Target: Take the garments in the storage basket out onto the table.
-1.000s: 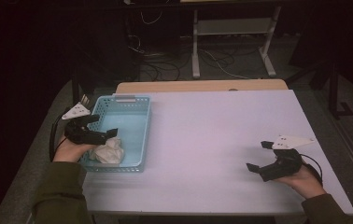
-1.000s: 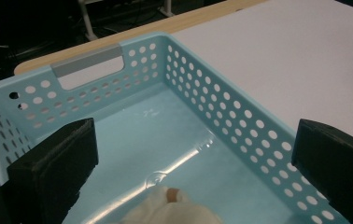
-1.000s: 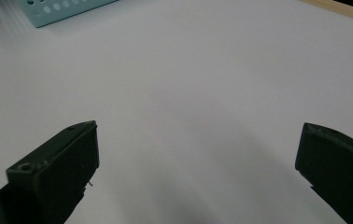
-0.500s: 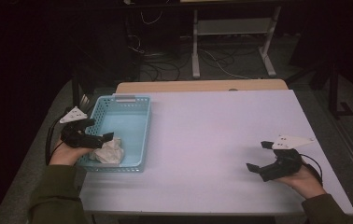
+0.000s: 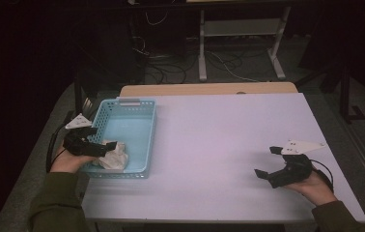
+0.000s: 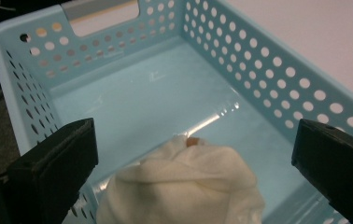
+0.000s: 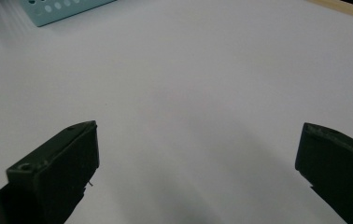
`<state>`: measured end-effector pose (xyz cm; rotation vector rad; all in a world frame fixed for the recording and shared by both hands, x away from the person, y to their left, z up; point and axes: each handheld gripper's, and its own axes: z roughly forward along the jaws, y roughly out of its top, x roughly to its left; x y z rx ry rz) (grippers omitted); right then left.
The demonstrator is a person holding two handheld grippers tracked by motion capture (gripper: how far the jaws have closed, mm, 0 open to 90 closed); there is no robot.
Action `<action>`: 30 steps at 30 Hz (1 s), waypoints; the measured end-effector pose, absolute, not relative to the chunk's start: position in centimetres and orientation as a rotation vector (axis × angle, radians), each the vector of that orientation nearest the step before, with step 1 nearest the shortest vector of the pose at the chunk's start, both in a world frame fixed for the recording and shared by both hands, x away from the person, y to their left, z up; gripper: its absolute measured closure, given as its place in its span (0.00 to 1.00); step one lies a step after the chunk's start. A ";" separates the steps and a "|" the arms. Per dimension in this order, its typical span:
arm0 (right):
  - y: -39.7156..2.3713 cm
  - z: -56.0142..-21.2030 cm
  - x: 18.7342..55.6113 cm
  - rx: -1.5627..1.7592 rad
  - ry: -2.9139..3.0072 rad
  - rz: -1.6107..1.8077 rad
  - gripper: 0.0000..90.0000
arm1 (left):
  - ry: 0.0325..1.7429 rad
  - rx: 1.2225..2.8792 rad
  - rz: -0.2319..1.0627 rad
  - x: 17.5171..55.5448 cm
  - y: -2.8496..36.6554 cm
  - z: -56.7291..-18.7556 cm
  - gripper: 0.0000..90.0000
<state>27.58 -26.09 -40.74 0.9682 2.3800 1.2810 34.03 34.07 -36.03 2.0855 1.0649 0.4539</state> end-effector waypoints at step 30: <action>-26.1 -40.8 27.6 0.966 2.391 1.275 0.00 | 1.118 2.286 0.392 34.6 33.7 -37.6 0.07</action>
